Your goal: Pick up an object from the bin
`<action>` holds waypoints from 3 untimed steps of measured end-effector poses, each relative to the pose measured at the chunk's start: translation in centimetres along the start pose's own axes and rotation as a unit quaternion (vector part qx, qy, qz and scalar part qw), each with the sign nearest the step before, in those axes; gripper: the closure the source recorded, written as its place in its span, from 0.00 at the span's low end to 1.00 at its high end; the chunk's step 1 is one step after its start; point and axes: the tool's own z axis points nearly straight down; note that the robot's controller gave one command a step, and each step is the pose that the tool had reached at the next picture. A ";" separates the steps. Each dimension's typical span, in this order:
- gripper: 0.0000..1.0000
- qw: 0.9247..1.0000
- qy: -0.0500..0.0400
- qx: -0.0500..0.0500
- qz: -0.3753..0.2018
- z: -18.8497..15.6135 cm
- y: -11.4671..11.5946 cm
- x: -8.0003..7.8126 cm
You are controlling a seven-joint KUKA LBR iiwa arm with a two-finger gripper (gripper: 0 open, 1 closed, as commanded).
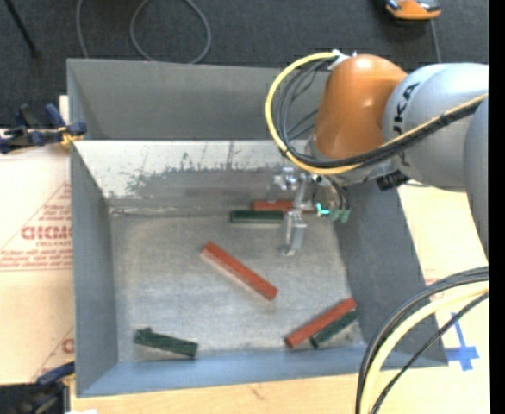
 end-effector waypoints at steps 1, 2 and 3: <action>0.00 0.999 -0.002 -0.001 0.041 7.5 2.6 -1.3; 0.00 0.999 0.004 0.001 0.035 7.4 2.8 -2.1; 1.00 0.999 -0.009 0.000 0.035 7.0 2.9 -2.6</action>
Offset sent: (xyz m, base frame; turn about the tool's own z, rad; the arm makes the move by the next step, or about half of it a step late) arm 0.0124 0.0250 -0.0728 0.0838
